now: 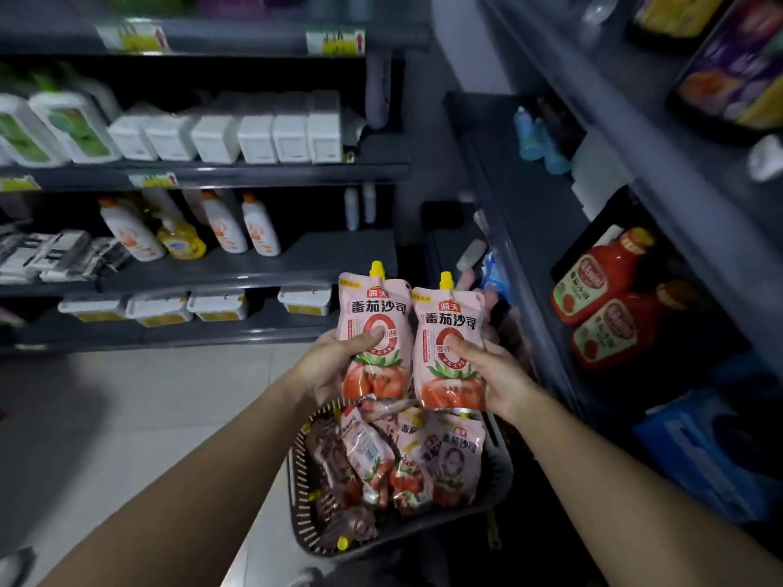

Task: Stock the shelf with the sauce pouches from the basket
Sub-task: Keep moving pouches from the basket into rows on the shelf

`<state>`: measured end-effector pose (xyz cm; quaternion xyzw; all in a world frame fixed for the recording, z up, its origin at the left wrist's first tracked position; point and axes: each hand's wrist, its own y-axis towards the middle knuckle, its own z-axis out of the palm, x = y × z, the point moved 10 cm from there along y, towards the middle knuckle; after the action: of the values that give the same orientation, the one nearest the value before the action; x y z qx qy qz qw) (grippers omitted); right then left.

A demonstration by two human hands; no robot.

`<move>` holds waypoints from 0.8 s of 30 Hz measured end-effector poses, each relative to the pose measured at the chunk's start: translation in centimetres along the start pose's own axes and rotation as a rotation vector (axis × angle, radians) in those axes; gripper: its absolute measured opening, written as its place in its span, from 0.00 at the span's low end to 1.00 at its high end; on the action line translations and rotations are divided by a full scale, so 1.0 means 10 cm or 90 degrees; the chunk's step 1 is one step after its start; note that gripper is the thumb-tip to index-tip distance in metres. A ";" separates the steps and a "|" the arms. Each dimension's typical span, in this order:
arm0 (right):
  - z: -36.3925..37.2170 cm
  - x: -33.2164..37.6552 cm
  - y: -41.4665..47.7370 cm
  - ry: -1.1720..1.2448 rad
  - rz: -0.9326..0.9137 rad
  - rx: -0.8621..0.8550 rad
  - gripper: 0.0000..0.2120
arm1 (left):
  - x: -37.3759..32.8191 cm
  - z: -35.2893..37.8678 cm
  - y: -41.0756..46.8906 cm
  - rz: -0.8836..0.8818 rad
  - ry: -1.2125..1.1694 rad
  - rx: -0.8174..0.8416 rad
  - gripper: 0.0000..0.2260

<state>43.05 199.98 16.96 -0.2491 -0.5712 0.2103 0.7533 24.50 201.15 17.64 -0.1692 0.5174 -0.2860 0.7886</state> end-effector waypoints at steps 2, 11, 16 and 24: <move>0.02 0.18 -0.15 0.004 -0.040 -0.016 0.06 | -0.16 0.11 -0.07 0.019 0.015 0.024 0.12; 0.24 0.79 -1.13 0.084 -0.249 -0.077 0.16 | -0.79 0.61 -0.68 0.084 0.089 0.205 0.15; 0.25 0.91 -1.82 0.104 -0.365 -0.152 0.23 | -1.00 0.93 -1.10 0.123 0.142 0.315 0.20; -0.06 0.82 -3.10 0.109 -0.486 -0.306 0.10 | -0.75 1.73 -1.77 0.114 0.196 0.486 0.11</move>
<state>46.75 180.39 42.11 -0.2049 -0.5906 -0.2419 0.7421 33.18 191.58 40.08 0.2252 0.4985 -0.4097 0.7300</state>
